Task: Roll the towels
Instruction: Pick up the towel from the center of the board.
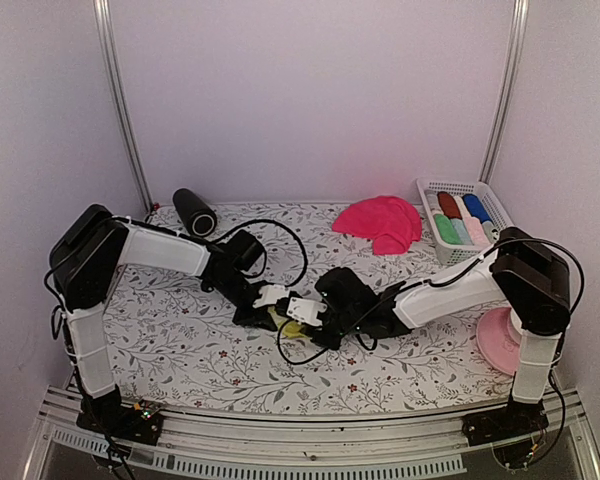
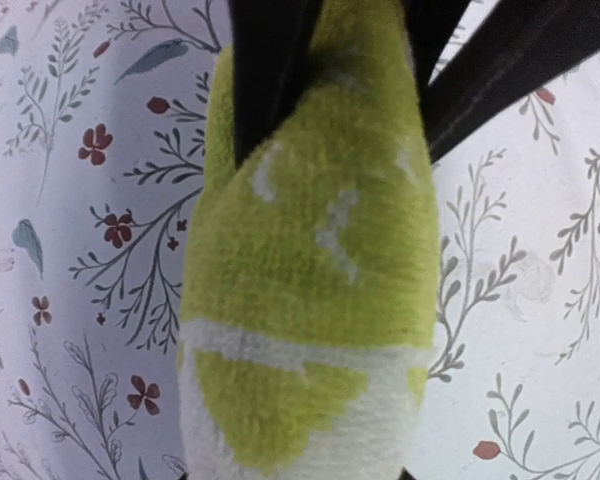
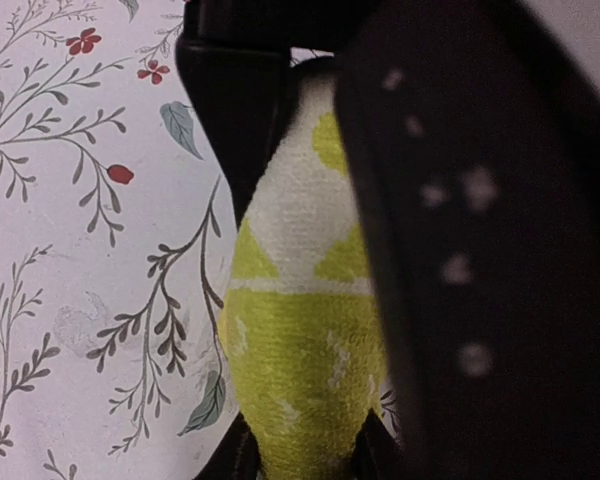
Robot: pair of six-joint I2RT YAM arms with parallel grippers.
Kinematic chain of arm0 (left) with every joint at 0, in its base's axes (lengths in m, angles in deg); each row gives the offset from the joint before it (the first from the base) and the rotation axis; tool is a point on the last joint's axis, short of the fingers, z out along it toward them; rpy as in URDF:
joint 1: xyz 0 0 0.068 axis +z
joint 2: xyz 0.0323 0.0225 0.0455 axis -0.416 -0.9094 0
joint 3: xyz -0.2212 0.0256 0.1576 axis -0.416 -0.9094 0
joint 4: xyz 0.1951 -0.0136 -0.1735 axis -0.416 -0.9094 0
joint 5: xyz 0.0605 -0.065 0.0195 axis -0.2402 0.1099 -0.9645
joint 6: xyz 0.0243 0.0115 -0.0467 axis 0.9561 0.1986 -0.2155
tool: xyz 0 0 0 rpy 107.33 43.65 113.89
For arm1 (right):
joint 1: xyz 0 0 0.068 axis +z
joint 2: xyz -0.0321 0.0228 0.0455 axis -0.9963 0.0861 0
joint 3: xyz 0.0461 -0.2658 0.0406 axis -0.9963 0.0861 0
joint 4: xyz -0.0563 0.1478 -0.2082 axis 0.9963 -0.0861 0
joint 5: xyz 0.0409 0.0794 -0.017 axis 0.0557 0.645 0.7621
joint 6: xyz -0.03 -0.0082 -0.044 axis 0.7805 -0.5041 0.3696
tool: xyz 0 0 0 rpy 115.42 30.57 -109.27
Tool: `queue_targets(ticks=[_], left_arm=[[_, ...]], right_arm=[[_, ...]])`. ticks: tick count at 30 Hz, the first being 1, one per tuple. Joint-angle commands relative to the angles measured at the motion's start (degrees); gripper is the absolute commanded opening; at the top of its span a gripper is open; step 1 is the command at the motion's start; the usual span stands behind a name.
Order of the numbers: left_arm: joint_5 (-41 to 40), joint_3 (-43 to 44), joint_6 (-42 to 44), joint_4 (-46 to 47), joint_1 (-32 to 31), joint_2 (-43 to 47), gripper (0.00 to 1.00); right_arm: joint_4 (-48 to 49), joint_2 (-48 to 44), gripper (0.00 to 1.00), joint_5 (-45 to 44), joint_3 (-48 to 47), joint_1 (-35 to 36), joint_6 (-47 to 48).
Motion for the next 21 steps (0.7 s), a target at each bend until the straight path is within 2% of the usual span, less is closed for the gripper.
queue_targets(ticks=[1,3,5,10,14,18,21], left_arm=[[-1.29,-0.52,-0.5,0.23,-1.43,-0.77,0.18],[-1.59,-1.99,-1.01,2.93,-1.45,2.44,0.11],[-2.45,-4.66,-1.08,6.96,-1.45,5.25,0.0],[-2.18,-15.42,0.32,22.08,-0.61,15.29,0.0],[-1.92,-24.05,3.19,33.36,-0.86,24.0,0.0],[-5.5,-27.84,6.01,37.98,-2.55,26.84,0.0],[-6.69,-30.85,8.74,41.35,-4.5,29.03,0.0]], right_arm=[[0.74,-2.44,0.33,0.01,-0.49,0.3,-1.35],[-0.04,-3.33,0.46,0.71,-0.36,0.34,-2.3],[-0.68,-5.09,0.6,2.57,0.43,0.31,-3.8],[-3.46,-12.24,0.82,10.26,3.64,0.03,-7.42],[-9.18,-17.52,0.89,24.7,3.9,-3.87,-11.57],[-10.14,-20.8,0.92,40.3,2.6,-11.26,-19.87],[-10.85,-18.91,0.93,51.59,-0.93,-16.56,-28.98]])
